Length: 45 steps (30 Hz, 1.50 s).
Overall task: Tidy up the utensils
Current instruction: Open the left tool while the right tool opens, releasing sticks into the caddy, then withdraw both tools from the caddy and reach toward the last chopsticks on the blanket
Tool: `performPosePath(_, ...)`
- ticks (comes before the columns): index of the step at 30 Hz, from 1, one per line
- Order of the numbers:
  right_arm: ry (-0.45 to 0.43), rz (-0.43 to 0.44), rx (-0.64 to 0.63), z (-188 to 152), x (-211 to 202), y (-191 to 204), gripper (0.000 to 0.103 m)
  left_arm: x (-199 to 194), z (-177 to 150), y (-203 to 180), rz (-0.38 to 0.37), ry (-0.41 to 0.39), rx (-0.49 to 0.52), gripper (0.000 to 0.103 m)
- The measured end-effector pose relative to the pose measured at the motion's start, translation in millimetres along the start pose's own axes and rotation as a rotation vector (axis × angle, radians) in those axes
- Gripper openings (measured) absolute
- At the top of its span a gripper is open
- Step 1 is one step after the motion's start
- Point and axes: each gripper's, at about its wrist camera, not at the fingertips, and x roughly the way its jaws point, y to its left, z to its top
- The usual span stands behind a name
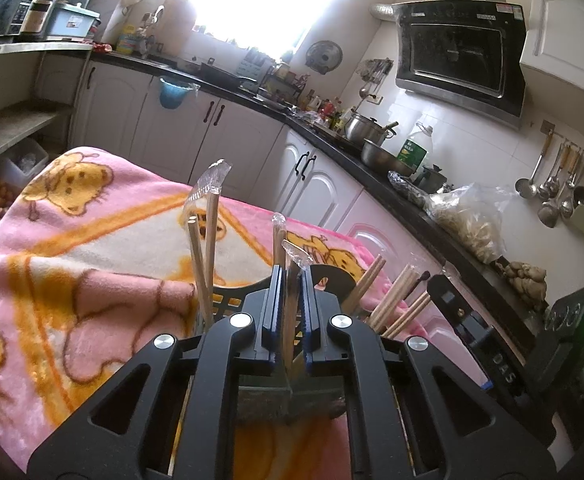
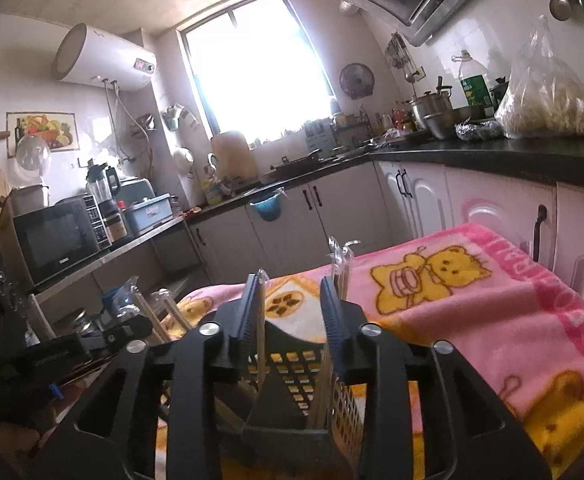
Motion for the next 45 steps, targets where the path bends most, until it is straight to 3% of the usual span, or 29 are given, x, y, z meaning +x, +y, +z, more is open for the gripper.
performPosePath(6, 0.028, 0.007, 0.006, -3, -16, 1, 0.046, -9, -4, 1, 0.004, 0.004, -0.007, 0.007)
performPosePath(9, 0.046, 0.011, 0.026, -5, -23, 1, 0.054, -14, -5, 1, 0.007, 0.003, -0.018, 0.015)
performPosePath(29, 0.172, -0.023, 0.028, -22, -56, 10, 0.069, -68, -25, 17, 0.051, -0.005, -0.029, 0.082)
performPosePath(45, 0.273, -0.046, -0.003, -49, -77, 18, 0.072, -78, -56, 27, 0.090, 0.064, -0.036, 0.088)
